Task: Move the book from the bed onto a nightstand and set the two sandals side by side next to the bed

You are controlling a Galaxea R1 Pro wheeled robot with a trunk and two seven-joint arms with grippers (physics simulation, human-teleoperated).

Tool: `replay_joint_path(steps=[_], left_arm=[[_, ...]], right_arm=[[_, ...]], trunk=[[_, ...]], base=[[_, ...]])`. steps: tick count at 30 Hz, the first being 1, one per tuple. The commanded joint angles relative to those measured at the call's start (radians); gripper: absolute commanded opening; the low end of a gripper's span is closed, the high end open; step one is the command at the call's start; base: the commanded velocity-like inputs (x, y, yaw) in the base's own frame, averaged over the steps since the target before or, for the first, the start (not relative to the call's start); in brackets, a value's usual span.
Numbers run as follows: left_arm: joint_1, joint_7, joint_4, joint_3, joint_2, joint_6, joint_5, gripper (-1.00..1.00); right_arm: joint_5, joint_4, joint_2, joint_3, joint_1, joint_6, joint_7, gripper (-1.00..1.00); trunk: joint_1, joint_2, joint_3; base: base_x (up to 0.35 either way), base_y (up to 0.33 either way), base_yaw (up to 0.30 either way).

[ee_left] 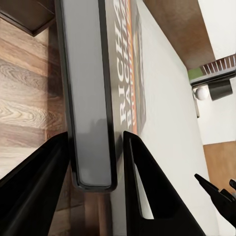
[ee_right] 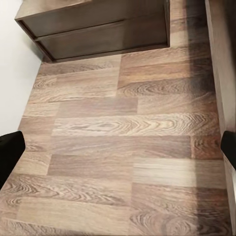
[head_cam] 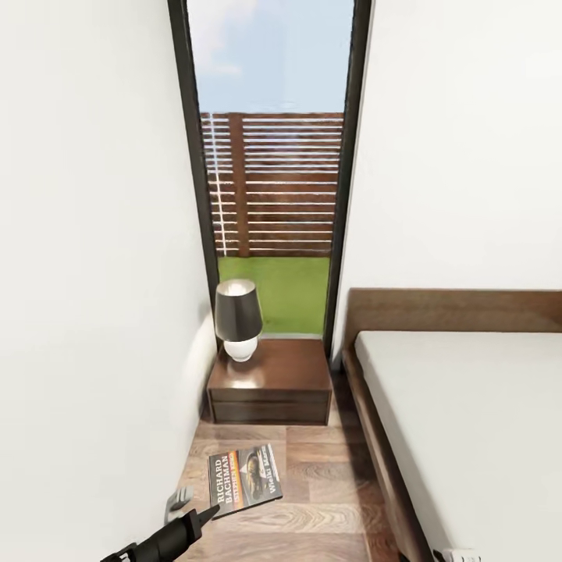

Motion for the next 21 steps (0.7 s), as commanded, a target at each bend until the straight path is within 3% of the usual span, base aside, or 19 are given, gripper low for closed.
replay_joint_path(steps=[1,21], left_arm=[[-0.001,-0.003,0.0,-0.006,0.0,0.002,0.009,-1.0],[-0.001,-0.003,0.0,-0.006,0.0,0.002,0.009,-1.0]], right_arm=[[-0.011,0.004,0.0,0.008,-0.002,-0.005,0.006,1.0],[-0.011,0.004,0.0,0.008,-0.002,-0.005,0.008,1.0]], trunk=[[0.001,-0.002,-0.002],[0.001,-0.002,-0.002]], base=[[0.311,0.0,0.0],[0.298,0.0,0.0]])
